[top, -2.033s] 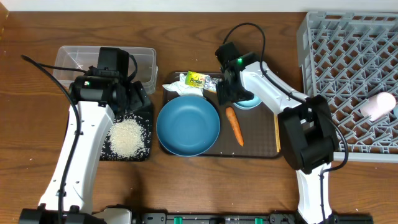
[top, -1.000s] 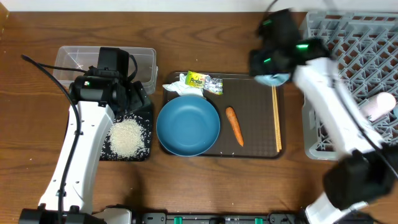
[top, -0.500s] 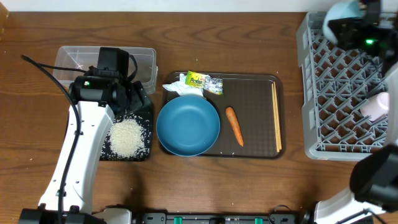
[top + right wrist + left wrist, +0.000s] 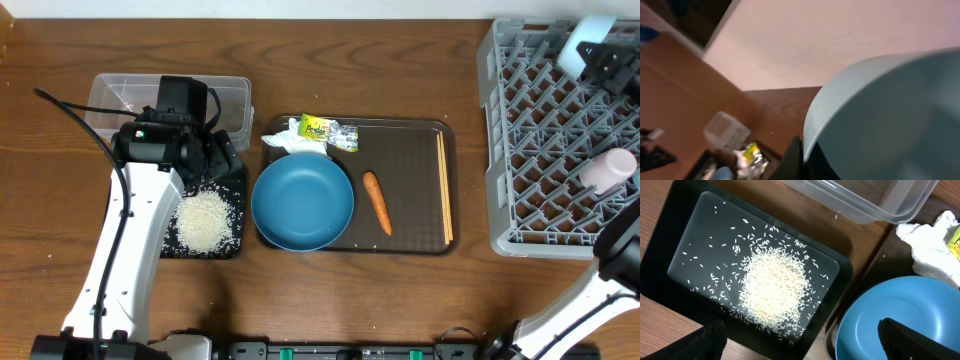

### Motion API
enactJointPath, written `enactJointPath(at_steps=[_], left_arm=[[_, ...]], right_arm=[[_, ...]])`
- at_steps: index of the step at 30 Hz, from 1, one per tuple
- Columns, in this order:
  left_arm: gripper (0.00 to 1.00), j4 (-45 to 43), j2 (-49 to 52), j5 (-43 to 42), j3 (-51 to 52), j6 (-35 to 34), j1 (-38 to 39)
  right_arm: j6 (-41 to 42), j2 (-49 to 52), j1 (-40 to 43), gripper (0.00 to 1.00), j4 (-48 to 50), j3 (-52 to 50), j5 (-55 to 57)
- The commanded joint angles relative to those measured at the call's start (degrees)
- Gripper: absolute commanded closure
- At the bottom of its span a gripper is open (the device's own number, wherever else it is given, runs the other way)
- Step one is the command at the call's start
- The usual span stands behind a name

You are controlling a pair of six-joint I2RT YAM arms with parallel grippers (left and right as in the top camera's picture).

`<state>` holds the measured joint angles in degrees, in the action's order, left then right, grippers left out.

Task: Sort waste into correct bins and load items into the dishwasher rack
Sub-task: 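Carry the light-blue cup to the rack and release it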

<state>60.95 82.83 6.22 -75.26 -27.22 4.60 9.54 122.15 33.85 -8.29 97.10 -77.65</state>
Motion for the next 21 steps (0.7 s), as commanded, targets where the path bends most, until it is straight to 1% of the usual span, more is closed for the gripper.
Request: enactJointPath(at_steps=[1,12,21], left_arm=[[0.01,0.1,-0.2,0.5,-0.6,-0.5,-0.2],[0.01,0.1,-0.2,0.5,-0.6,-0.5,-0.2],[0.01,0.1,-0.2,0.5,-0.6,-0.5,-0.2]], right_arm=[[4.4,2.8,0.8,0.99,0.4,0.5,-6.6],[3.8,7.8,1.7,0.99,1.9,0.5,-10.3],[4.2,8.3,3.5,0.98,1.7,0.5,-10.0]])
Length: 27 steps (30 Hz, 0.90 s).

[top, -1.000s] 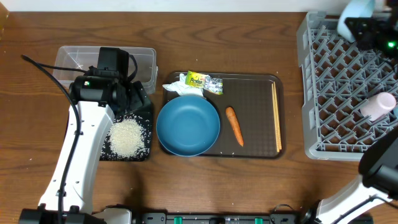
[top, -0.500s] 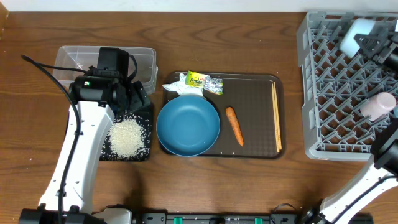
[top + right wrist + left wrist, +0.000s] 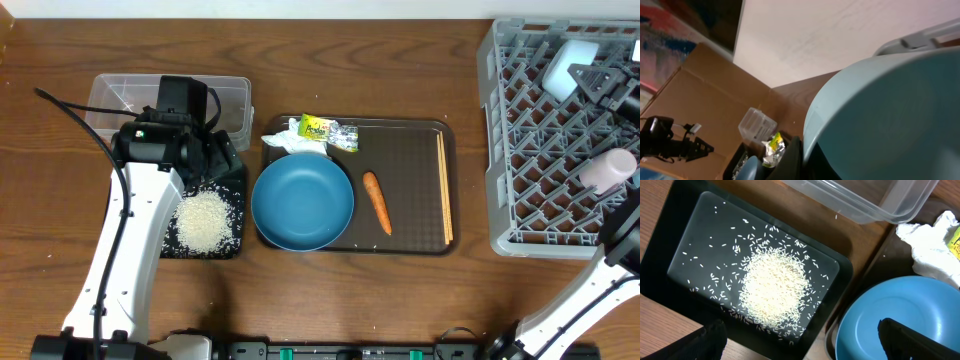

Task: Sort waste into correct bins and load items into the dishwasher rack
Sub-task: 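Carry the light-blue cup to the rack and release it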

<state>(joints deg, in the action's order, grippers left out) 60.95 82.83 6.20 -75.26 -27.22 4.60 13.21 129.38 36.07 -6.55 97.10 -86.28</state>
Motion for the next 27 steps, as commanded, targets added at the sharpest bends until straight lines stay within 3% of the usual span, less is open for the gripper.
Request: enactJointPath(at_steps=[1,12,19,24,26,27], left_arm=[[0.01,0.1,-0.2,0.5,-0.6,-0.5,-0.2],[0.01,0.1,-0.2,0.5,-0.6,-0.5,-0.2],[0.01,0.1,-0.2,0.5,-0.6,-0.5,-0.2],[0.01,0.1,-0.2,0.5,-0.6,-0.5,-0.2],[0.01,0.1,-0.2,0.5,-0.6,-0.5,-0.2],[0.01,0.1,-0.2,0.5,-0.6,-0.5,-0.2]], right_arm=[[0.6,1.1,1.9,0.97,-0.1,0.5,-0.9],[7.2,0.9,4.7,0.87,0.0,0.5,3.5],[11.6,-3.4,7.5,0.73,-2.6,0.5,14.0],[10.7,-9.2,8.9,0.48,-10.9,0.5,24.4],[10.4,-11.7,9.2,0.25,-15.0,0.5,29.4],[10.4,-12.9,9.4,0.20,-16.5,0.5,31.3]])
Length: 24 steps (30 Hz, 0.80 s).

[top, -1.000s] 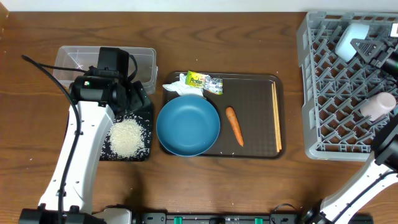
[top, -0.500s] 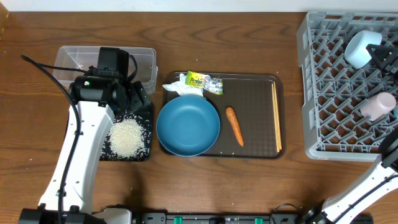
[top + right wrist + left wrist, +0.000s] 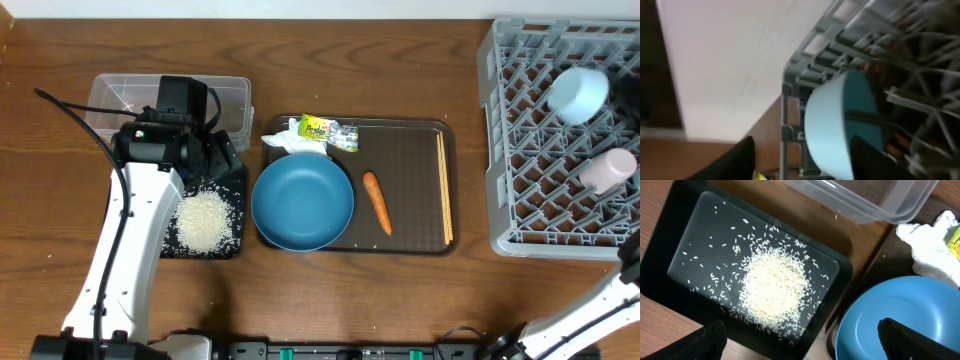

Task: Sort waste into correct bins and load items into the dishwasher rack
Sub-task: 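Carry the light-blue cup to the rack and release it, then move the right gripper back over the blue plate on the tray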

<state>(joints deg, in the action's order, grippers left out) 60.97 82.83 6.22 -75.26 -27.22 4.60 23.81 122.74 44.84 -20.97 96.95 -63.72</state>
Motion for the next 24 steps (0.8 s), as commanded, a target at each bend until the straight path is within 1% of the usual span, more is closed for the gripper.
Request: enactJointPath(at_steps=[1,5,6,9,11,13,16,20,22,24], left_arm=[[0.01,0.1,-0.2,0.5,-0.6,-0.5,-0.2],[0.01,0.1,-0.2,0.5,-0.6,-0.5,-0.2],[0.01,0.1,-0.2,0.5,-0.6,-0.5,-0.2],[0.01,0.1,-0.2,0.5,-0.6,-0.5,-0.2],[0.01,0.1,-0.2,0.5,-0.6,-0.5,-0.2],[0.01,0.1,-0.2,0.5,-0.6,-0.5,-0.2],[0.01,0.1,-0.2,0.5,-0.6,-0.5,-0.2],[0.01,0.1,-0.2,0.5,-0.6,-0.5,-0.2],[0.01,0.1,-0.2,0.5,-0.6,-0.5,-0.2],[0.01,0.1,-0.2,0.5,-0.6,-0.5,-0.2]], right_arm=[[-0.2,-7.6,1.0,0.20,-3.7,0.7,10.6],[0.0,-13.4,1.4,0.19,-8.8,0.7,16.9],[0.0,-14.9,1.3,0.18,-10.1,0.7,18.7],[0.0,-20.0,0.3,0.09,-14.8,0.7,24.8],[0.0,-23.6,-1.3,0.01,-18.1,0.7,28.7],[0.0,-26.3,-3.2,0.01,-20.8,0.7,29.6],[0.0,-29.7,-7.1,0.01,-24.0,0.7,27.7],[-0.1,-31.3,-14.9,0.01,-27.3,0.7,20.2],[-0.7,-31.1,-20.3,0.01,-29.1,0.7,20.4],[-2.9,-30.6,-26.3,0.01,-30.6,0.7,22.8]])
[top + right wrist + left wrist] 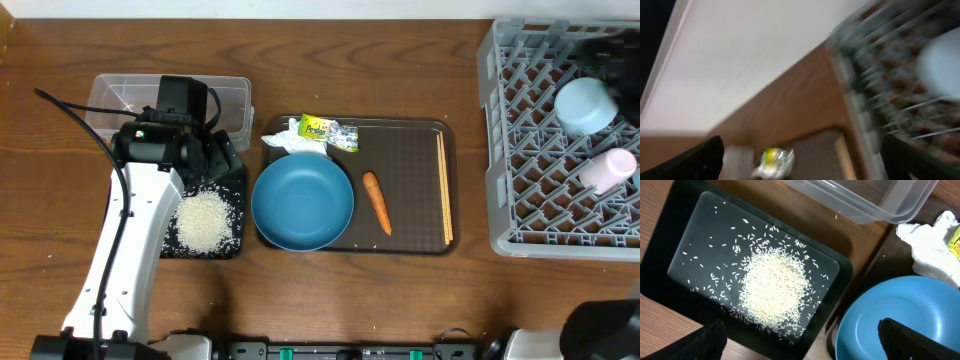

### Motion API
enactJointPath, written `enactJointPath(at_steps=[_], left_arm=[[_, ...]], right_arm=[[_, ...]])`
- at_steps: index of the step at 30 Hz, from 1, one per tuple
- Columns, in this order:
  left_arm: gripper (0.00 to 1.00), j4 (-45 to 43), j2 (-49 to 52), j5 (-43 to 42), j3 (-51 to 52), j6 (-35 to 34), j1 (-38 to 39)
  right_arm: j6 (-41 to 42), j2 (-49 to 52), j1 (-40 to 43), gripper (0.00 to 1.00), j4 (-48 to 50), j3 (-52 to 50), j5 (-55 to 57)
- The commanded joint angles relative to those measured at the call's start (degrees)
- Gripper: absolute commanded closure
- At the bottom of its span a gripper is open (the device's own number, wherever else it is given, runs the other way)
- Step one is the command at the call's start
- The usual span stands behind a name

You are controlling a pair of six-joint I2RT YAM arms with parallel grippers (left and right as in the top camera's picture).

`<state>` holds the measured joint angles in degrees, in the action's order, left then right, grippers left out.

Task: Sort waste into correct bins and load items into the dishwasher rack
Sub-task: 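Move the right gripper back over the blue plate on the tray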

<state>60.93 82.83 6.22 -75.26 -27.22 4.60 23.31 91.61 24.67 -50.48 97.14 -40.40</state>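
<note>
A light blue cup [585, 105] lies in the grey dishwasher rack [510, 150], with a pink cup [607, 170] below it. My right gripper [802, 150] is open and empty; its view is blurred, and overhead it is a dark shape [608, 48] over the rack's far side. The brown tray [410, 150] holds a blue bowl [302, 202], a carrot [376, 201], chopsticks [445, 188], a yellow-green wrapper [328, 131] and white tissue [285, 140]. My left gripper [800, 330] hangs open over the black tray [232, 245] of rice [774, 287].
A clear plastic bin [115, 95] stands behind the black tray at the back left. The rack fills the right side, its tines upright. Bare wooden tabletop lies between the brown tray and the rack.
My right gripper has drawn away from the light blue cup; its view now looks blurred toward the tray. The cup lies slightly nearer in the rack. The left arm has not moved.
My right gripper held the light blue cup above the rack's far corner, then lower over the rack. Then the cup lay in the rack with the fingers open beside it. Now the gripper is clear of it. The left arm stayed over the rice throughout.
</note>
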Motion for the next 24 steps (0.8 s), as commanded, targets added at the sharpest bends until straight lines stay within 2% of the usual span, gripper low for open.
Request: enactJointPath(at_steps=[1,7,11,16,24], left_arm=[[0.01,0.1,-0.2,0.5,-0.6,-0.5,-0.2],[0.01,0.1,-0.2,0.5,-0.6,-0.5,-0.2],[0.01,0.1,-0.2,0.5,-0.6,-0.5,-0.2],[0.01,0.1,-0.2,0.5,-0.6,-0.5,-0.2],[0.01,0.1,-0.2,0.5,-0.6,-0.5,-0.2]], right_arm=[[-2.8,1.0,-9.9,0.01,-2.0,0.5,2.5],[-2.8,3.3,-28.0,0.01,-7.7,0.4,25.1],[-2.8,5.6,-37.9,0.01,-10.2,0.4,36.2],[-2.8,7.5,-45.5,0.01,-10.7,0.4,40.0],[-2.1,8.5,-51.3,0.01,-8.0,0.4,39.7]])
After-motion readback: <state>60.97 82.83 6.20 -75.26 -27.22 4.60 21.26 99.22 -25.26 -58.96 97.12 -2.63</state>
